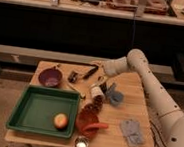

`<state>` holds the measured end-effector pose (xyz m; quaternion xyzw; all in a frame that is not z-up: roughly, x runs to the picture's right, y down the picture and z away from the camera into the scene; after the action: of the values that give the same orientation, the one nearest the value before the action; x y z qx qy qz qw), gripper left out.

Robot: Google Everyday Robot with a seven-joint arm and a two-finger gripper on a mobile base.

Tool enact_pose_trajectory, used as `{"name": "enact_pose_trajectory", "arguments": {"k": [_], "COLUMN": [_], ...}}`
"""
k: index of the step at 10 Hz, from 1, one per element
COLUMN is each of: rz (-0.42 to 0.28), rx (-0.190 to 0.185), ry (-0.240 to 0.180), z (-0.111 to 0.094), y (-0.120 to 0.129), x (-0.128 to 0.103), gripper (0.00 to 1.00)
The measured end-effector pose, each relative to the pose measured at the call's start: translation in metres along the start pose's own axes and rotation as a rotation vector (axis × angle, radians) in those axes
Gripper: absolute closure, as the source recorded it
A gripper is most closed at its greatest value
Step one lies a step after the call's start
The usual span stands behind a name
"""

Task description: Wipe tray with towel

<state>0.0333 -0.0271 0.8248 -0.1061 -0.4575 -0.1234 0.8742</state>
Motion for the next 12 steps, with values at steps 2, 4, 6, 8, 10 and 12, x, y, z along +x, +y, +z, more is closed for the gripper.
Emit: {"name": "enact_pose_trajectory", "arguments": {"k": [2, 4, 6, 8, 10, 12], "rz": [-0.095, -0.245, -0.34, -0.367, -0.377, -0.359], "rx": [-0.098, -0.347, -0.501, -0.525, -0.508, -0.51], "ry": [0.092, 0.319, 0.467, 0.524, 0.55, 0.576], "z": [-0.004, -0.017, -0.041, -0.075, -0.119, -0.155], "y": [0.003, 0.014, 0.028, 0.043, 0.068, 0.1], "x": [-0.006, -0.013, -0.018, -0.016, -0.02, -0.032], "gripper": [0.27, 0.27, 0.27, 0.27, 0.27, 0.27]}}
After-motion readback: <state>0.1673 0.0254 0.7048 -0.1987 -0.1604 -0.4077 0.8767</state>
